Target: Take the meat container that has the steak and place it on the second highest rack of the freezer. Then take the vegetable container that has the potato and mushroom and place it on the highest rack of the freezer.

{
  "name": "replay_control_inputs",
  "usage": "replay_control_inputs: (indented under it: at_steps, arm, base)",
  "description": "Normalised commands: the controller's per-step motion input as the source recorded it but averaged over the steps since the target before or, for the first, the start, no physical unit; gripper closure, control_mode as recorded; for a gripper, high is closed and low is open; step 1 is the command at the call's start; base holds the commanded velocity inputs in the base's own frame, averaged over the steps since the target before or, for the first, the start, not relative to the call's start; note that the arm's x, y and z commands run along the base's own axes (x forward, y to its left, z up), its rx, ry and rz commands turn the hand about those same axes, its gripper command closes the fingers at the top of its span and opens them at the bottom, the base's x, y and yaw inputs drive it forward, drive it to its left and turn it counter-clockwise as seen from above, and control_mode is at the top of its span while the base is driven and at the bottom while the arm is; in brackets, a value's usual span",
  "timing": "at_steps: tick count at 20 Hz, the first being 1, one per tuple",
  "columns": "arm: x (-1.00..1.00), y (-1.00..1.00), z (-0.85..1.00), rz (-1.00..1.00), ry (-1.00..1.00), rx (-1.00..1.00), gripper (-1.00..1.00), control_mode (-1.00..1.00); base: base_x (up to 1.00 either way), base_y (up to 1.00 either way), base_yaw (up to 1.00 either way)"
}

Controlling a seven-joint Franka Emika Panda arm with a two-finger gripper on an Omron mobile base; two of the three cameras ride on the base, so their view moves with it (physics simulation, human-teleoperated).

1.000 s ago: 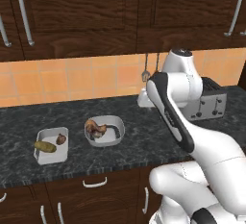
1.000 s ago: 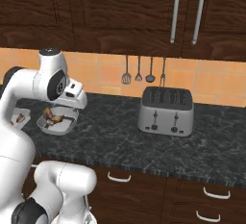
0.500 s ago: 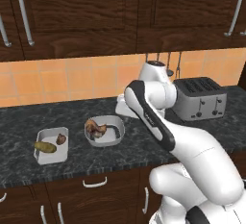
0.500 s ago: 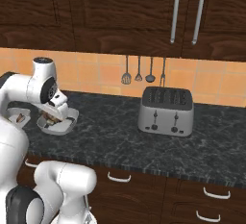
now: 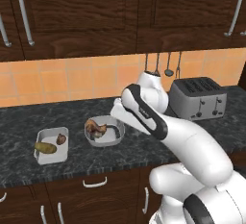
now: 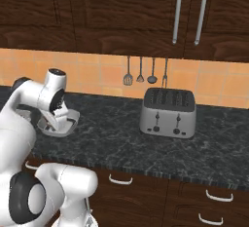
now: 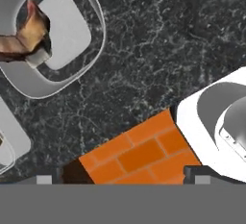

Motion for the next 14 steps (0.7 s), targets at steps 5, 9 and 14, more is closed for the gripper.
replay_control_inputs:
  at_steps: [5,9,14]
  arm:
    - [0.2,0.0,-0.42,-0.16,0.11,-0.04,-1.0,-1.0]
    - [0.12,0.0,-0.51,-0.09,0.06,-0.03,-1.0,-1.0]
    - [0.11,0.02,-0.51,0.0,0.02,-0.04,-1.0,-1.0]
  base:
    - [0.0,0.0,0.0]
    - [0.0,0.0,0.0]
    - [0.0,0.0,0.0]
